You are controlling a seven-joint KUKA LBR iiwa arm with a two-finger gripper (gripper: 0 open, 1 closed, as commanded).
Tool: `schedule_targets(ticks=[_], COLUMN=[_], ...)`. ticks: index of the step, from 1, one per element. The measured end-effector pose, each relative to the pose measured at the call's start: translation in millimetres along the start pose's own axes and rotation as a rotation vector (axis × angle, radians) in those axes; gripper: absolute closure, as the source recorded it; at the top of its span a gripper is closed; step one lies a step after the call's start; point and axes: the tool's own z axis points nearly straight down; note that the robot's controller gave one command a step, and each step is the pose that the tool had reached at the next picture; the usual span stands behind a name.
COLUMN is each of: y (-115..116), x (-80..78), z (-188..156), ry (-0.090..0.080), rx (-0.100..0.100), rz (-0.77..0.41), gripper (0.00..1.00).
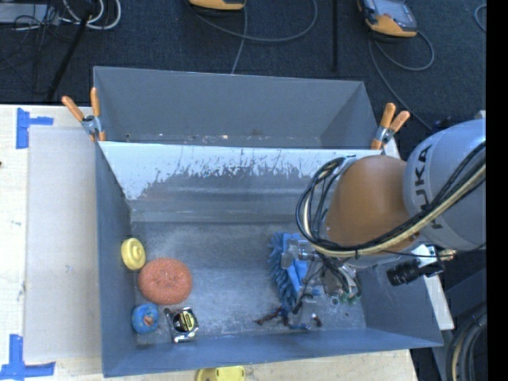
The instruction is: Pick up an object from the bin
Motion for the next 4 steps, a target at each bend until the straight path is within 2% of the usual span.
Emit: schedule_targets(ticks=[1,2,4], y=[-3.4,-13.7,-13.8], x=[11.7,9.2,9.7], z=[39.8,54.7,52.1], ry=[0.002,-0.008,-0.006], rx=[0.0,-0.005,-0.004], rz=[0.08,0.042,0.043], gripper=[0.0,1.0,1.0])
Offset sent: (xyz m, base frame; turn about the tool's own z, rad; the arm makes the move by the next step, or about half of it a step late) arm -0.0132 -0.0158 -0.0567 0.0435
